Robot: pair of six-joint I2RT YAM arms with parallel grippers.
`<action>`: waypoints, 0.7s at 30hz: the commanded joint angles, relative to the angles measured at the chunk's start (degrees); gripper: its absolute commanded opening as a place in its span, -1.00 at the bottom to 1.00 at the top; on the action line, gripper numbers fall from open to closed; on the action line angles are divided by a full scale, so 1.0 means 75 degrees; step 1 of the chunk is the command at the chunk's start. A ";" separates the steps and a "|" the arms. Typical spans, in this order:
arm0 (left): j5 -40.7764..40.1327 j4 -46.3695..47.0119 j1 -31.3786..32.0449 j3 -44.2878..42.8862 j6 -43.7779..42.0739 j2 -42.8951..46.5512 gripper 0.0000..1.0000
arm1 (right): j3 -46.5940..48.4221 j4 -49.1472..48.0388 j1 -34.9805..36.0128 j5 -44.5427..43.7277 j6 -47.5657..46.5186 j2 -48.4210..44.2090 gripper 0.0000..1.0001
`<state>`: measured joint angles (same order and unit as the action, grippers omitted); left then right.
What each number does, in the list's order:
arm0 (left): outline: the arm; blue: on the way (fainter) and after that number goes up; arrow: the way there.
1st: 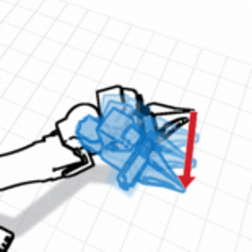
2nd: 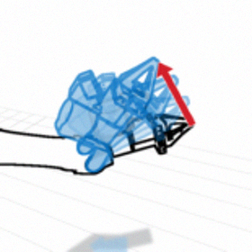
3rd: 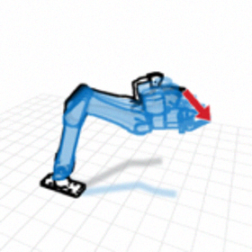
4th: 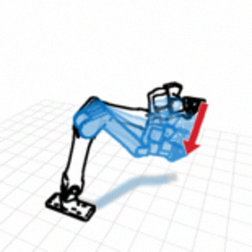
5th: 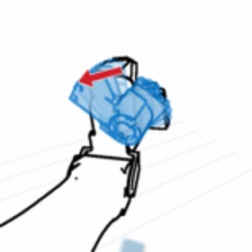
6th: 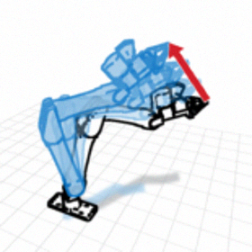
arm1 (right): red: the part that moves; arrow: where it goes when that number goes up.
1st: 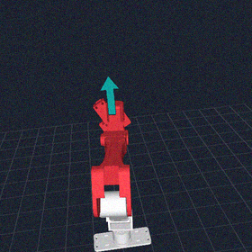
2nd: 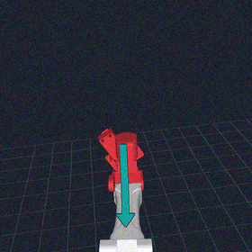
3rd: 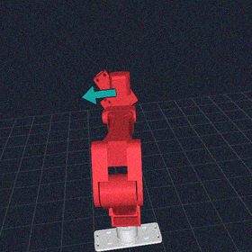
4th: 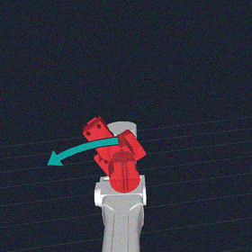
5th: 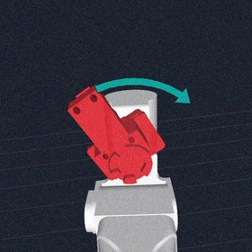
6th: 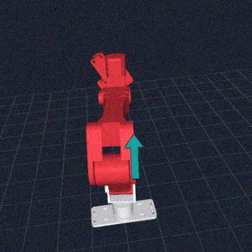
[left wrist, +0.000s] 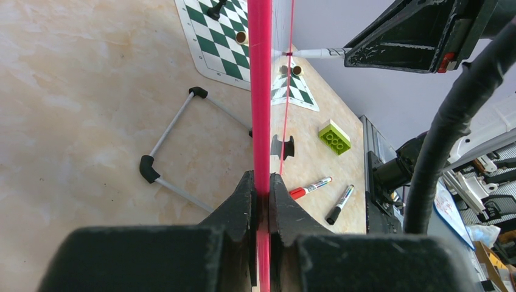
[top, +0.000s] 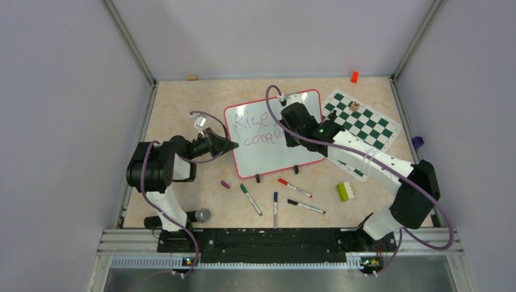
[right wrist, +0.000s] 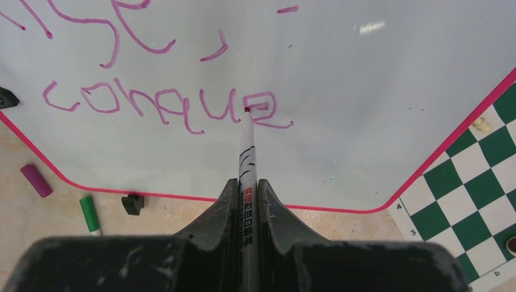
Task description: Write a sentence on the whiteboard
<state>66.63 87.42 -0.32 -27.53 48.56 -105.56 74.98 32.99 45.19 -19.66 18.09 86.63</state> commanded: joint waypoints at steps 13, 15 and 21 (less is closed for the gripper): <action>0.0239 0.0719 0.0089 -0.0068 -0.0274 -0.0014 -1.00 | -0.0104 0.0168 -0.0100 -0.0352 -0.0060 -0.1080 -1.00; 0.0242 0.0719 0.0089 -0.0068 -0.0278 -0.0012 -1.00 | -0.0061 0.0227 -0.0143 -0.0501 -0.0108 -0.1175 -1.00; 0.0245 0.0719 0.0089 -0.0065 -0.0267 -0.0011 -1.00 | -0.0040 0.0218 -0.0391 -0.0544 -0.0071 -0.1121 -1.00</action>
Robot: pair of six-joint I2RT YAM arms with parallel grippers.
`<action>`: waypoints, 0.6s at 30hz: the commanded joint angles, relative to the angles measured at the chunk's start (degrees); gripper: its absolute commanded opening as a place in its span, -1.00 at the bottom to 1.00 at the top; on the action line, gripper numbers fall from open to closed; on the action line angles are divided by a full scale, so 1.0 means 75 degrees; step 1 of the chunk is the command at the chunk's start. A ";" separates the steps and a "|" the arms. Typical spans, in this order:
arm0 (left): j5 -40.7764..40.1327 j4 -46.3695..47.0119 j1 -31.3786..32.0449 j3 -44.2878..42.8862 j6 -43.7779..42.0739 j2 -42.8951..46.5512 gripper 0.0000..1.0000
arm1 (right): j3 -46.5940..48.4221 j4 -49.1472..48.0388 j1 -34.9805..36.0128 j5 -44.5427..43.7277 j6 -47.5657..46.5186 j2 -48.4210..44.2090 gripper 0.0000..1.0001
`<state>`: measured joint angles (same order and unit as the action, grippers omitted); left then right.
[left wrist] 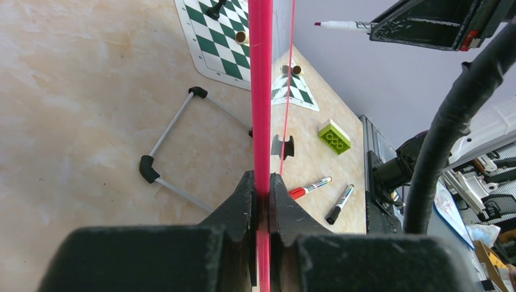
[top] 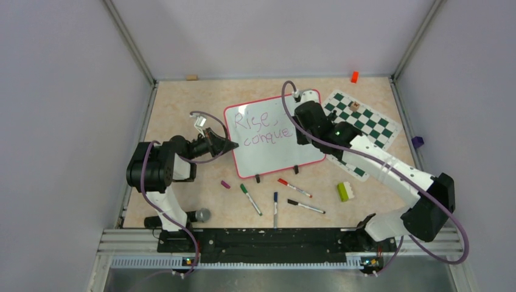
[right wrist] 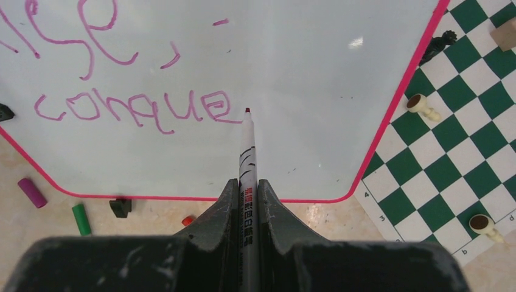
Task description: Write a sentence on the whiteboard
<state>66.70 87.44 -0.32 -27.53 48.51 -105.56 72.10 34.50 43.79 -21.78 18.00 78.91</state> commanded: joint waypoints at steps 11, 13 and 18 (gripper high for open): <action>0.0236 0.0717 0.0090 -0.0078 -0.0251 -0.0023 -1.00 | 0.0501 -0.0258 -0.0331 -0.0418 -0.0151 0.0342 -1.00; 0.0233 0.0716 0.0090 -0.0079 -0.0250 -0.0029 -1.00 | 0.0511 -0.0313 -0.0355 -0.0425 -0.0161 0.0433 -1.00; 0.0232 0.0716 0.0095 -0.0074 -0.0250 -0.0025 -1.00 | 0.0513 -0.0454 -0.0415 -0.0460 -0.0154 0.0558 -1.00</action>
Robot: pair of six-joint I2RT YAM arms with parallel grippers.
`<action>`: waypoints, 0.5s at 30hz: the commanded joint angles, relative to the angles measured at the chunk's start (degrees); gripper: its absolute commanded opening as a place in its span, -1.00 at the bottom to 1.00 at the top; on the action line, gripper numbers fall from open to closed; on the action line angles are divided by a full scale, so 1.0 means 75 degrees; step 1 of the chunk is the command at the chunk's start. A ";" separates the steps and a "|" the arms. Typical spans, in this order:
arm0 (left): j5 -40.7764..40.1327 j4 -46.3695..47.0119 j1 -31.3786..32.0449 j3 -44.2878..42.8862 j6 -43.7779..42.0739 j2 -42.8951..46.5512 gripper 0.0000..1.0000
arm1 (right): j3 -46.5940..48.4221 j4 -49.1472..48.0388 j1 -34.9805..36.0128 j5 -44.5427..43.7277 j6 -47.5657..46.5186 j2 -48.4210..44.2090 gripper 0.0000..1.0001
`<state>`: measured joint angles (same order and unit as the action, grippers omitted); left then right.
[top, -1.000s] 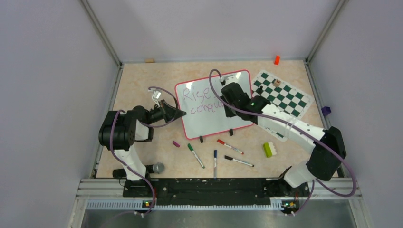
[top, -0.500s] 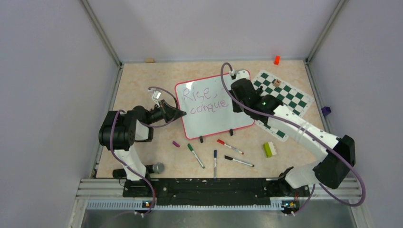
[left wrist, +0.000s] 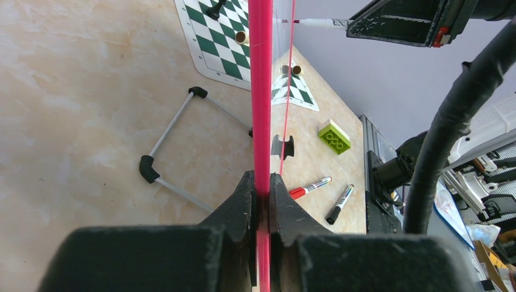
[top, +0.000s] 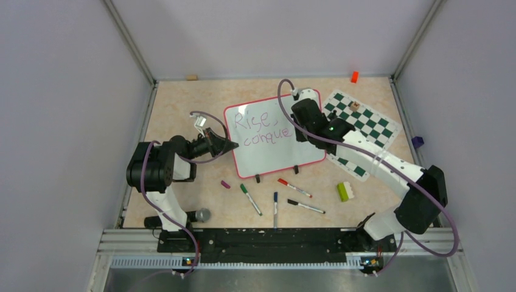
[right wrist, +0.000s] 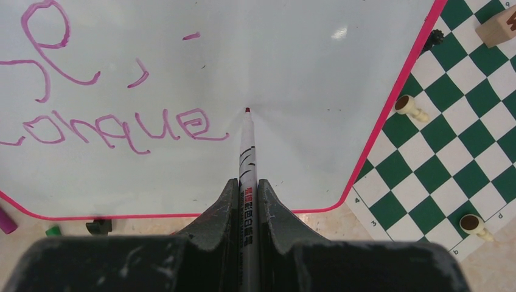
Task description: Write a sentence on the whiteboard
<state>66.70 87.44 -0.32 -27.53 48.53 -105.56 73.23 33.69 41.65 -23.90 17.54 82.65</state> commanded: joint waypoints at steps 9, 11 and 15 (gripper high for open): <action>0.0233 0.0717 0.0095 -0.0068 -0.0272 -0.0010 -1.00 | -0.0258 -0.0394 -0.0162 -0.0128 0.0076 -0.0053 -1.00; 0.0227 0.0717 0.0089 -0.0068 -0.0266 -0.0012 -1.00 | -0.0487 -0.0407 -0.0162 -0.0024 0.0140 -0.0159 -1.00; 0.0233 0.0717 0.0095 -0.0067 -0.0268 -0.0006 -1.00 | -0.0828 -0.0422 -0.0162 0.0161 0.0248 -0.0388 -1.00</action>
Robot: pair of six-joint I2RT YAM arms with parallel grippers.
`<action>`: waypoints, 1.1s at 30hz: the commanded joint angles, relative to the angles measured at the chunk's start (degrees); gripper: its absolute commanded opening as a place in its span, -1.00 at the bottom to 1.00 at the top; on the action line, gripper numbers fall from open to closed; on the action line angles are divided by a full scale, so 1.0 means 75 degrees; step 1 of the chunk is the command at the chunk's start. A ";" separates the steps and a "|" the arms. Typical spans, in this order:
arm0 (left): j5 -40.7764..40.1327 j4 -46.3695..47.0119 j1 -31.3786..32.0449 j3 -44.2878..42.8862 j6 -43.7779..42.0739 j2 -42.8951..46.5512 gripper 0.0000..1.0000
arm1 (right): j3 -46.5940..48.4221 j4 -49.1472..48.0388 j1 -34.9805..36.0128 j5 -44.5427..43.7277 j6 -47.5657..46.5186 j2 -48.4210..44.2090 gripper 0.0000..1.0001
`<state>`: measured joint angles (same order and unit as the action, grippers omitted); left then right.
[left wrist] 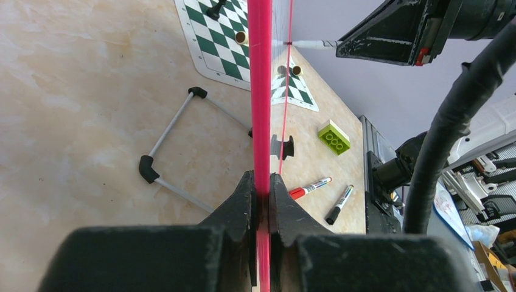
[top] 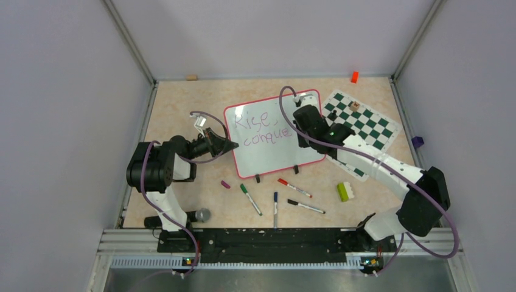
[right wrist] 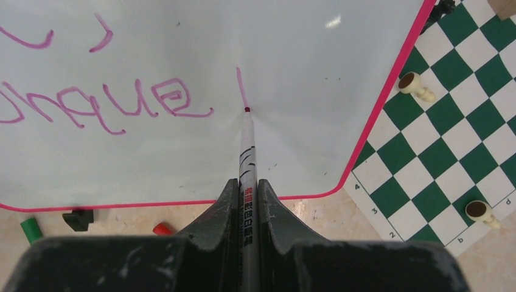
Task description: Write a sentence on the whiteboard
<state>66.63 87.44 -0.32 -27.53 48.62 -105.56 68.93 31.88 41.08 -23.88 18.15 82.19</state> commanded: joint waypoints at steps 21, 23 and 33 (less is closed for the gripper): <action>0.0236 0.0717 0.0089 -0.0050 -0.0294 -0.0006 -1.00 | 0.0644 -0.0194 -0.0317 -0.0450 0.0199 0.0259 -1.00; 0.0238 0.0717 0.0096 -0.0067 -0.0295 -0.0012 -1.00 | 0.0644 -0.0146 -0.0425 -0.0508 0.0251 0.0210 -1.00; 0.0213 0.0711 -0.0098 -0.0054 -0.0303 -0.0004 -1.00 | 0.0035 -0.0265 -0.0447 0.0213 0.0136 -0.1028 -1.00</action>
<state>66.65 87.42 -0.45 -27.53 48.53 -105.56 70.74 32.14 38.44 -23.83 19.29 81.10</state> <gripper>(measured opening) 0.060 0.093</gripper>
